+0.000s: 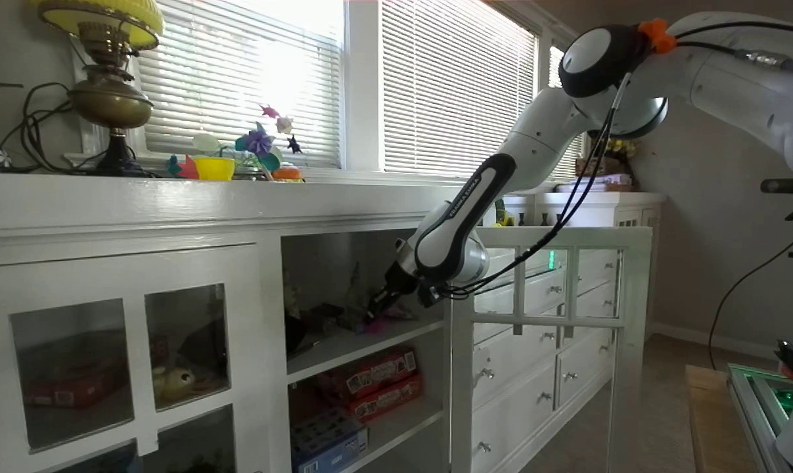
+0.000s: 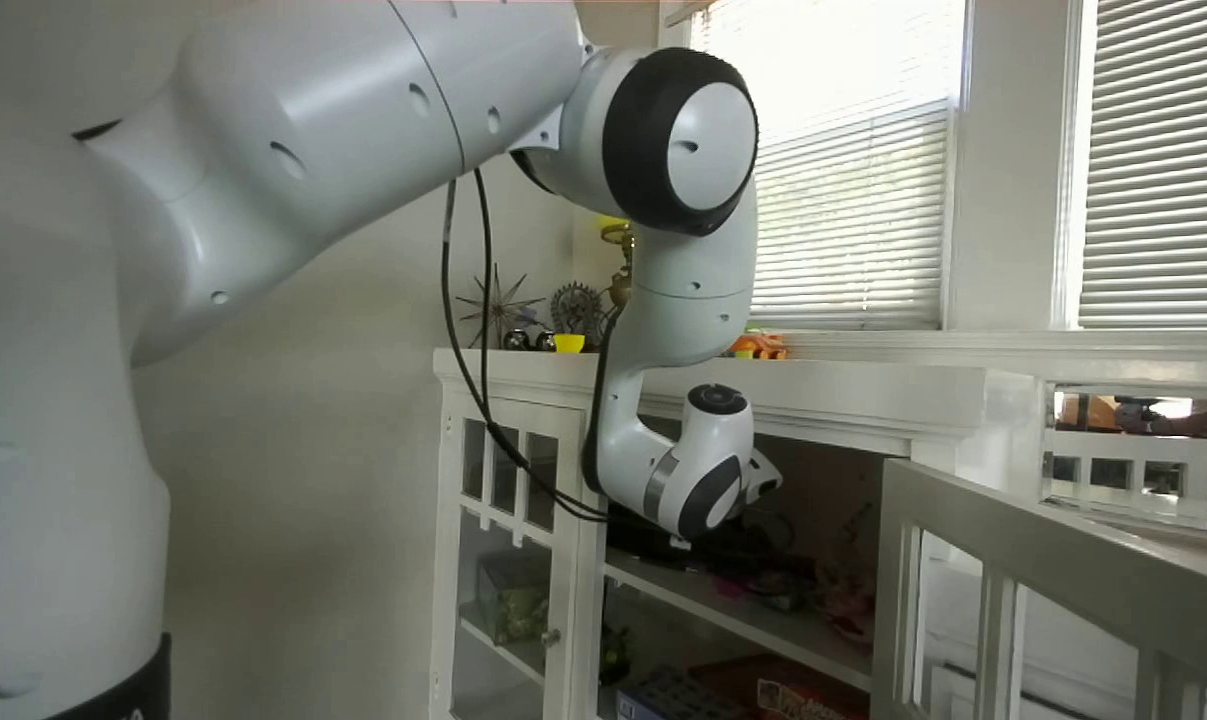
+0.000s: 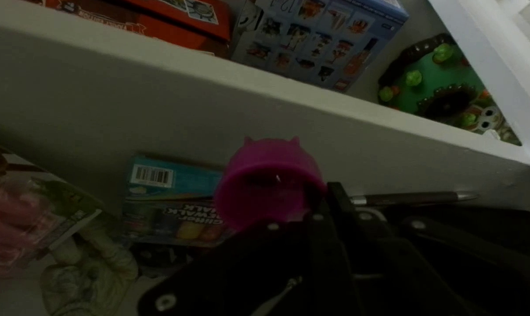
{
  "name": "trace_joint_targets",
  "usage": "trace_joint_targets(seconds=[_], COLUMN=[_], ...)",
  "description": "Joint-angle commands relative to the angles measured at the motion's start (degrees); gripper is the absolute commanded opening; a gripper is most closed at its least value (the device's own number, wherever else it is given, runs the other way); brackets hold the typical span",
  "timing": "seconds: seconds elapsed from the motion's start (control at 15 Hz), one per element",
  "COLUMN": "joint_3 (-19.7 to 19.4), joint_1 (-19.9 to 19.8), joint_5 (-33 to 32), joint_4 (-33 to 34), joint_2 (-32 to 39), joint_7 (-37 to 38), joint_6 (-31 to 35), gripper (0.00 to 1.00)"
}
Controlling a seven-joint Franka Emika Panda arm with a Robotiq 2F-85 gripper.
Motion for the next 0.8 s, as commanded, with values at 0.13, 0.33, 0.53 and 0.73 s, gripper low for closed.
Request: trace_joint_targets(seconds=[0.13, 0.33, 0.53, 0.73], joint_3=[1.3, 0.2, 0.1, 0.5], joint_1=[-1.1, -0.2, -0.3, -0.6], joint_5=[-2.6, -2.6, -2.7, -2.8], joint_4=[3.3, 3.7, 3.7, 3.2], joint_2=[2.5, 2.2, 2.1, 1.9], joint_7=[-2.8, -3.7, -4.4, -4.8], joint_6=[-1.3, -1.0, -1.3, -1.3], gripper=[0.02, 0.32, 0.51, 0.73])
